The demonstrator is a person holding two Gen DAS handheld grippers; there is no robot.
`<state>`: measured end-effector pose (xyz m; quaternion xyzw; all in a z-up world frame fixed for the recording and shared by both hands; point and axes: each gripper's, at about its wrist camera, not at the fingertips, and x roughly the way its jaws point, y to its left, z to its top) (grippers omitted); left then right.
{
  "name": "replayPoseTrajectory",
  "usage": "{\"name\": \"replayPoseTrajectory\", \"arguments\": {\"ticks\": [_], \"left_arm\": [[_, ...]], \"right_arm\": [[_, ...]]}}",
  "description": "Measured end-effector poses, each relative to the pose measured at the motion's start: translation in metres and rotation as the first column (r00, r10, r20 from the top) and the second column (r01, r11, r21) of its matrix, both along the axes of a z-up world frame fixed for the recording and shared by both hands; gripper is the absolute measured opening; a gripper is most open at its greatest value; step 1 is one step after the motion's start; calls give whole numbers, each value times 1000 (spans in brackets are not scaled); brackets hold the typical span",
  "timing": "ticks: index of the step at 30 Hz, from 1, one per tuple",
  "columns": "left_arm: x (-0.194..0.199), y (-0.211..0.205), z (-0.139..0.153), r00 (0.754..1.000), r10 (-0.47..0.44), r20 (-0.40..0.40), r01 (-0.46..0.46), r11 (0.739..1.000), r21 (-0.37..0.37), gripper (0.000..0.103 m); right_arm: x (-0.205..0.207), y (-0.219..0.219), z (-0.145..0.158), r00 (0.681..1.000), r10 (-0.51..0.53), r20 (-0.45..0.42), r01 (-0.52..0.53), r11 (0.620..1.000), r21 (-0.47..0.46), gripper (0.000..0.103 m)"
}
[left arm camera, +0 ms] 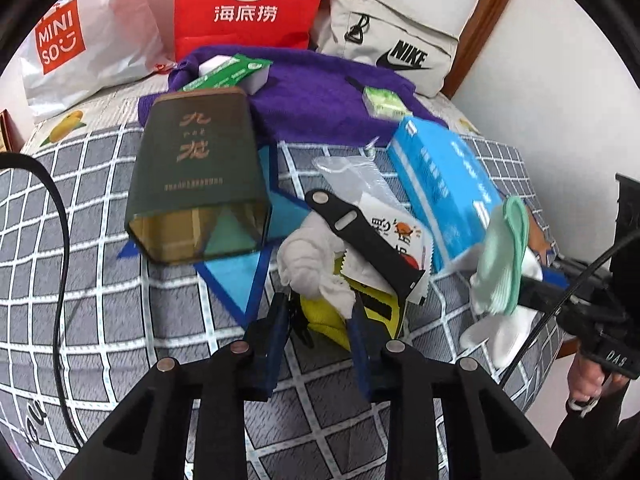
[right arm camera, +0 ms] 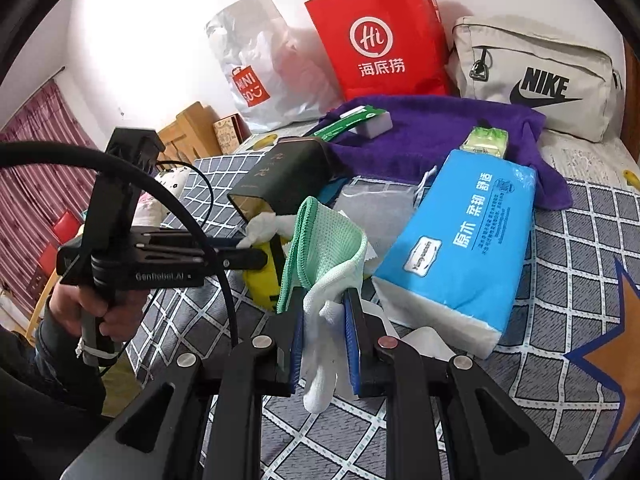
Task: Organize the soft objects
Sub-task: 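Grasp white cloth with left gripper while right gripper holds mesh cloth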
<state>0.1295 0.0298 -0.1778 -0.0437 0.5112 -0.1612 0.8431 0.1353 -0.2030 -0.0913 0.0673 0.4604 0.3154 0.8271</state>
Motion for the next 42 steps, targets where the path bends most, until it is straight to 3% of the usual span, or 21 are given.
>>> {"name": "replayPoseTrajectory", "arguments": {"ticks": [2, 4, 5, 6, 8, 11, 12, 13, 14, 18, 31, 42], "left_arm": [[-1, 1, 0, 1000, -10, 6, 10, 1000, -14, 37], [-2, 2, 4, 1000, -11, 26, 12, 1000, -26, 64], [-2, 2, 7, 999, -5, 39, 6, 1000, -22, 72], [-2, 3, 10, 998, 6, 58, -5, 1000, -13, 77], [3, 1, 12, 998, 6, 67, -6, 1000, -1, 77], [17, -3, 6, 999, 2, 40, -3, 1000, 11, 75], [21, -5, 4, 999, -3, 32, 3, 1000, 11, 67], [22, -6, 2, 1000, -13, 24, 13, 1000, 8, 48], [25, -8, -1, 1000, -19, 13, 19, 1000, 0, 39], [27, -4, -4, 1000, -1, 13, 1, 1000, -3, 23], [15, 22, 36, 995, -1, 99, 9, 997, -78, 22], [19, 32, 66, 985, 3, 173, 8, 998, -65, 22]], "right_arm": [[-1, 1, -1, 1000, 4, -3, -4, 1000, -4, 19], [0, 2, -1, 1000, 3, -6, -4, 1000, -13, 19], [-1, 2, -2, 1000, 2, -5, -2, 1000, -15, 19], [-2, 1, -1, 1000, 3, -7, -3, 1000, -12, 19], [-3, -1, -1, 1000, -1, -5, 1, 1000, -13, 19], [-3, -2, 0, 1000, -9, -3, 9, 1000, -17, 19], [-3, -2, 0, 1000, -11, -4, 11, 1000, -19, 19], [-3, -2, 0, 1000, -13, -5, 13, 1000, -21, 19], [-4, -2, 0, 1000, -16, -4, 16, 1000, -22, 19], [-4, -5, -1, 1000, -25, -10, 25, 999, -29, 19], [-3, -4, 18, 999, -21, 31, 22, 999, -28, 19], [15, 1, 42, 996, -17, 92, 19, 1000, -20, 19]]}}
